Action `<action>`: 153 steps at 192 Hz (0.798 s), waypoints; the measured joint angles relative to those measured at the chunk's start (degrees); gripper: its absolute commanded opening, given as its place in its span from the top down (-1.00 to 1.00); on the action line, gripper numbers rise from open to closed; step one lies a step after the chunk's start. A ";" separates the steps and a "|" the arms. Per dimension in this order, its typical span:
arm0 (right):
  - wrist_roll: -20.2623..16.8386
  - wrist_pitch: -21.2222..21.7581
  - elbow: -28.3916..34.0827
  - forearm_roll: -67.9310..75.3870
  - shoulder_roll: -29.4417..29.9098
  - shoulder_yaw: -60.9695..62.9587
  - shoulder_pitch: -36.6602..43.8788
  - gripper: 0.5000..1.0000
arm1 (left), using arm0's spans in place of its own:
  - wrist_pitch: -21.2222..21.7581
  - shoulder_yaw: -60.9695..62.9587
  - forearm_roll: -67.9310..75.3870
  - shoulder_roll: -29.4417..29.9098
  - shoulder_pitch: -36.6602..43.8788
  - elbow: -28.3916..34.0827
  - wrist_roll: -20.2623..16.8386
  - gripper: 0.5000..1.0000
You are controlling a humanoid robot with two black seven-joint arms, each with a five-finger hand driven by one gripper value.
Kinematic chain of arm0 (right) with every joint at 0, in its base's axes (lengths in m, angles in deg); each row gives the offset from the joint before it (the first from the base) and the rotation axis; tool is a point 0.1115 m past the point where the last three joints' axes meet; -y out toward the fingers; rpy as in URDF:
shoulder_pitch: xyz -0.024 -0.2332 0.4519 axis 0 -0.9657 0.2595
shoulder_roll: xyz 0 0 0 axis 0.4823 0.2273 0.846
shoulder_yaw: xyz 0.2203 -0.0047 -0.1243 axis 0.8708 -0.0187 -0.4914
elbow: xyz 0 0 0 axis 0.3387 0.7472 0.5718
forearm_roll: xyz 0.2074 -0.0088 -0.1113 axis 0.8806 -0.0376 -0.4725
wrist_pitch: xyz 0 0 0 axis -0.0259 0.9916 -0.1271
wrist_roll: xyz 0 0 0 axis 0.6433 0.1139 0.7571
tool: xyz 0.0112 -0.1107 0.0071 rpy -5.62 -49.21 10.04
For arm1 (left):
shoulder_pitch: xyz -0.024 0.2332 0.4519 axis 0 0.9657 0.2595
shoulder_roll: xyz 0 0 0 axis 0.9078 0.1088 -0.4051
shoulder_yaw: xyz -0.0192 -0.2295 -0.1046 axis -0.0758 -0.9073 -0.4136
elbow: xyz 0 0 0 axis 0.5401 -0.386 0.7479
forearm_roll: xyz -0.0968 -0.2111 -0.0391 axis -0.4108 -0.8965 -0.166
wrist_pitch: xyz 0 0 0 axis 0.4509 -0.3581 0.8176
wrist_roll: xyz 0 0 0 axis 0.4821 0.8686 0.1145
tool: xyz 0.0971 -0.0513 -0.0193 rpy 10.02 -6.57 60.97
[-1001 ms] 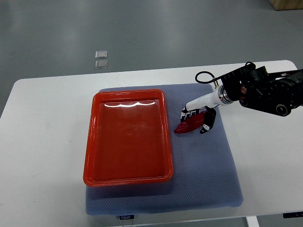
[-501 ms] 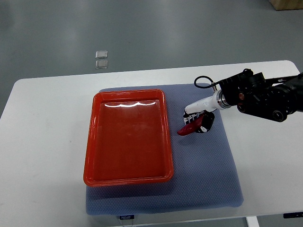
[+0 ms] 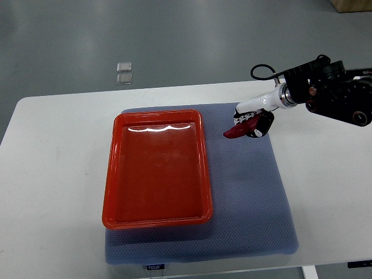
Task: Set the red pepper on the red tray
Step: 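Carry the pepper with the right hand over the red tray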
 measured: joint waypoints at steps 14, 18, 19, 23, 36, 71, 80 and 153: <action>0.17 0.34 0.49 0.20 -0.43 0.17 1.81 1.00 | 0.00 0.09 0.00 0.00 0.00 -0.09 0.00 -1.00; 0.21 0.38 0.59 0.27 -0.43 0.28 2.19 1.00 | 0.00 0.10 0.00 0.00 0.00 -0.13 0.00 -1.00; 0.22 0.39 0.61 0.29 -0.42 0.32 2.27 1.00 | 0.00 0.11 0.00 0.00 -0.01 -0.15 0.00 -1.00; 0.24 0.42 0.69 0.42 -0.33 0.51 2.57 1.00 | 0.00 0.12 0.00 0.00 -0.01 -0.20 0.00 -1.00; 0.25 0.51 0.88 1.65 0.50 1.88 3.38 1.00 | 0.00 0.14 0.00 0.00 -0.05 -0.38 0.00 -1.00; 0.14 -0.03 0.54 8.84 6.54 4.82 4.61 1.00 | 0.00 0.15 0.00 0.00 -0.07 -0.54 0.02 -1.00; 0.13 -0.50 0.21 10.57 8.95 5.00 4.65 1.00 | 0.00 0.15 0.01 0.00 -0.07 -0.55 0.02 -1.00; 0.01 -3.69 -9.97 12.62 23.62 4.85 -0.56 1.00 | -0.08 0.14 0.10 0.00 -0.07 -0.64 0.03 -1.00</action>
